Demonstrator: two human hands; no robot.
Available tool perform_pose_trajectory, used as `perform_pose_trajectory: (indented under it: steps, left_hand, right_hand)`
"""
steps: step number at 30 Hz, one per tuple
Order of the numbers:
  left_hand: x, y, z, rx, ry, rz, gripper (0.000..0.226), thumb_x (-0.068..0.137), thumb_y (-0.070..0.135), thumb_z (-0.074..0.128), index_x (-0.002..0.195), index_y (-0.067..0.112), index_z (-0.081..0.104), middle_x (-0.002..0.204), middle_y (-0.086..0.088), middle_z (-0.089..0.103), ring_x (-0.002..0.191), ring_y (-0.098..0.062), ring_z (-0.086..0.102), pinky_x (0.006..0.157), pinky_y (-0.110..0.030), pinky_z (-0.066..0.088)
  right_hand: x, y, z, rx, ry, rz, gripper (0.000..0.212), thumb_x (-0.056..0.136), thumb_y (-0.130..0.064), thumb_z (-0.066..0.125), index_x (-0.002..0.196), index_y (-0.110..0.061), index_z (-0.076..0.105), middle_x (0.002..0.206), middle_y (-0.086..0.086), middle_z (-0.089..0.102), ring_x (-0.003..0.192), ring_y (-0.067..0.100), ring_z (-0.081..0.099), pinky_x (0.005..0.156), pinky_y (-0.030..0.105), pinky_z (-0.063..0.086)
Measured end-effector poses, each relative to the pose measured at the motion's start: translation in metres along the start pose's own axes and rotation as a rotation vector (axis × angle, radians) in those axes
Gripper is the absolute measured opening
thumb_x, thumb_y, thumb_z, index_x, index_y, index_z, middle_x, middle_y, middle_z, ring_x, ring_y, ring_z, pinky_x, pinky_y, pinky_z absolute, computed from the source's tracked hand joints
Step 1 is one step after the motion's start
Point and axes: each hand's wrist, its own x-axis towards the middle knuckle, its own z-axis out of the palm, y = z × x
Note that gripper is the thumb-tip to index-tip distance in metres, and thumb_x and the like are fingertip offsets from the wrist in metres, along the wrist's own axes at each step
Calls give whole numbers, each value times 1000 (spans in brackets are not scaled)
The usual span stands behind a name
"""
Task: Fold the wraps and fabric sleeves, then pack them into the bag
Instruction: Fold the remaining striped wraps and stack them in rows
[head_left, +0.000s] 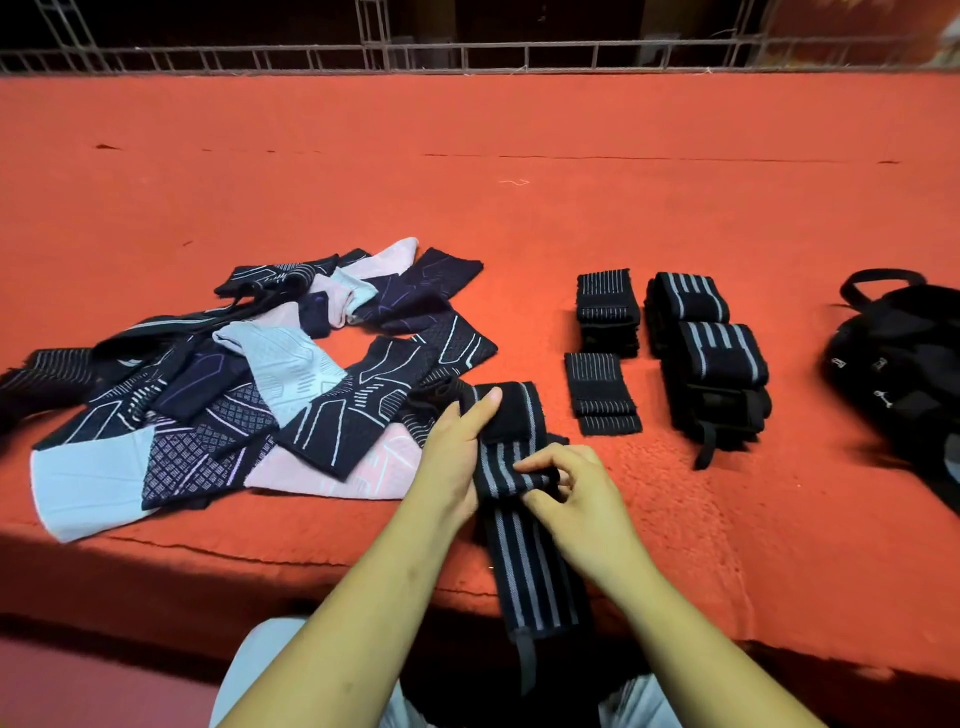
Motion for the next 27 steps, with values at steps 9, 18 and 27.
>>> perform_pose_trajectory:
  steps: [9,18,27]
  left_hand:
    - [-5,-3,-3,191,-80,220,14,100,15,54,111,13,62,109,-7,71,104,-22,65,106,-51,46]
    - [-7,-8,-3,386,-171,101,59,80,62,66,121,19,63,123,-6,69,121,-24,62,110,-55,40]
    - [-9,-8,-2,238,-144,-95,29,101,25,53,109,0,67,113,-22,69,97,-27,69,94,-43,51]
  right_hand:
    - [21,-11,-1,338,62,214,26,98,-28,56,118,-14,49,84,-4,59,77,7,58,78,28,46]
    - [37,-21,-8,358,243,41,8,96,-16,58,89,-19,56,77,5,65,67,6,60,69,33,50]
    - [42,-20,-27,448,110,-57,31,91,3,57,112,-18,64,114,1,71,111,13,64,101,32,47]
